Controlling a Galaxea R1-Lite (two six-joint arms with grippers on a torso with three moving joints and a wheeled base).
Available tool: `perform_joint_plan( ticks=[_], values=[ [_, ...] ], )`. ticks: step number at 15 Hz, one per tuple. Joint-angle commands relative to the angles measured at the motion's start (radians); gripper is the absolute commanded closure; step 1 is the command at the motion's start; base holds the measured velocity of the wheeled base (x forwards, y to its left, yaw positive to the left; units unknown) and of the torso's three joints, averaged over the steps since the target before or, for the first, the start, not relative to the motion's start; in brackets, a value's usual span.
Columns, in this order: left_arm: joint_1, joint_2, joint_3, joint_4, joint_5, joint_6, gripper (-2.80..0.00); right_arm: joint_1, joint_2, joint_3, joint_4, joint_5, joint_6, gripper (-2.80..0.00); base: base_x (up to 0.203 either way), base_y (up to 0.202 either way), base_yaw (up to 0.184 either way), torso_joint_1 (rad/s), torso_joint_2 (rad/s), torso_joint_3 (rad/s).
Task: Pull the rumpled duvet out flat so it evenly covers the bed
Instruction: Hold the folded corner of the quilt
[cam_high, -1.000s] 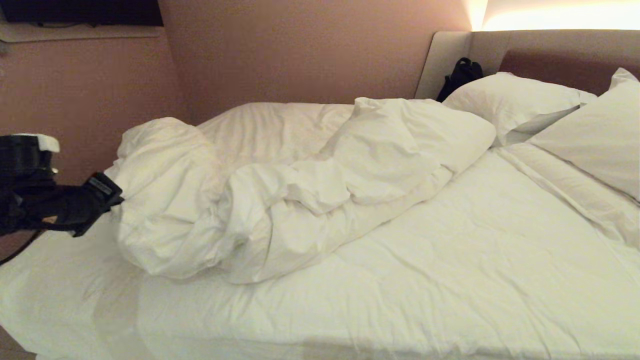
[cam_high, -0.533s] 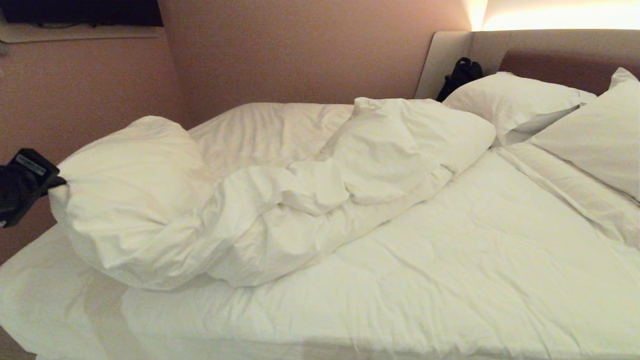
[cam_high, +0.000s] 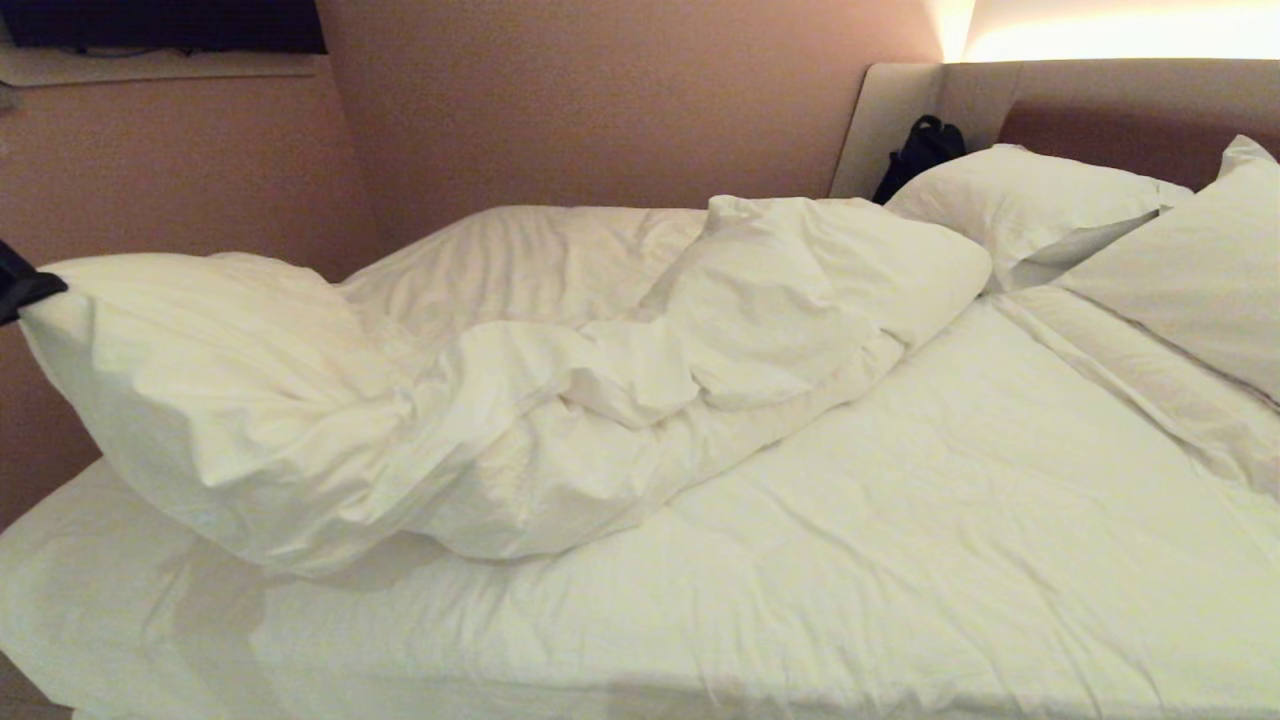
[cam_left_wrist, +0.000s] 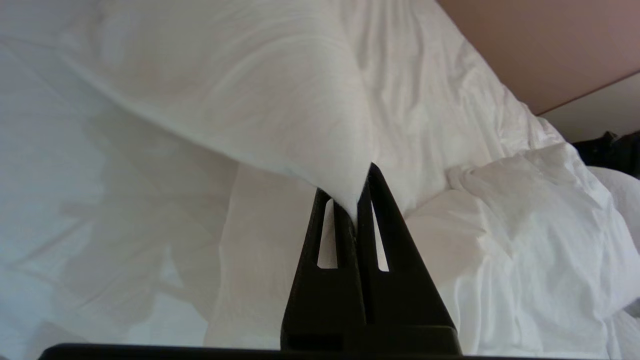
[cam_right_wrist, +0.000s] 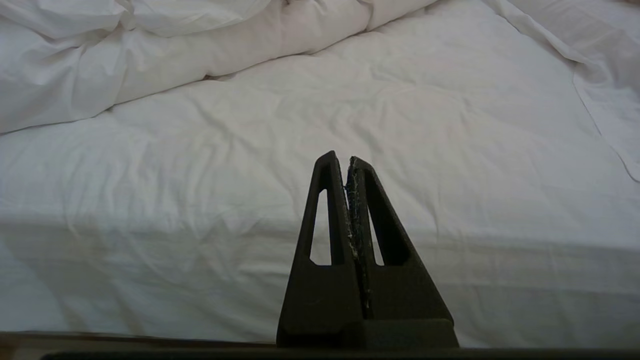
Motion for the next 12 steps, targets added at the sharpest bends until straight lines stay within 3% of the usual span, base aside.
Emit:
perform_joint_plan(
  ticks=[1, 5, 12],
  values=[
    [-0.006, -0.012, 0.014, -0.001, 0.0, 0.003, 0.0, 0.0, 0.001, 0.0, -0.001, 0.0, 0.0, 0.0, 0.0, 0.0, 0.0, 0.0, 0.0, 0.0],
    [-0.034, 0.006, 0.081, -0.001, -0.003, 0.064, 0.0, 0.0, 0.001, 0.0, -0.001, 0.0, 0.0, 0.0, 0.0, 0.0, 0.0, 0.0, 0.0, 0.0],
    [-0.036, -0.05, 0.116, 0.0, 0.014, 0.064, 0.0, 0.0, 0.001, 0.0, -0.001, 0.0, 0.0, 0.0, 0.0, 0.0, 0.0, 0.0, 0.0, 0.0]
  ],
)
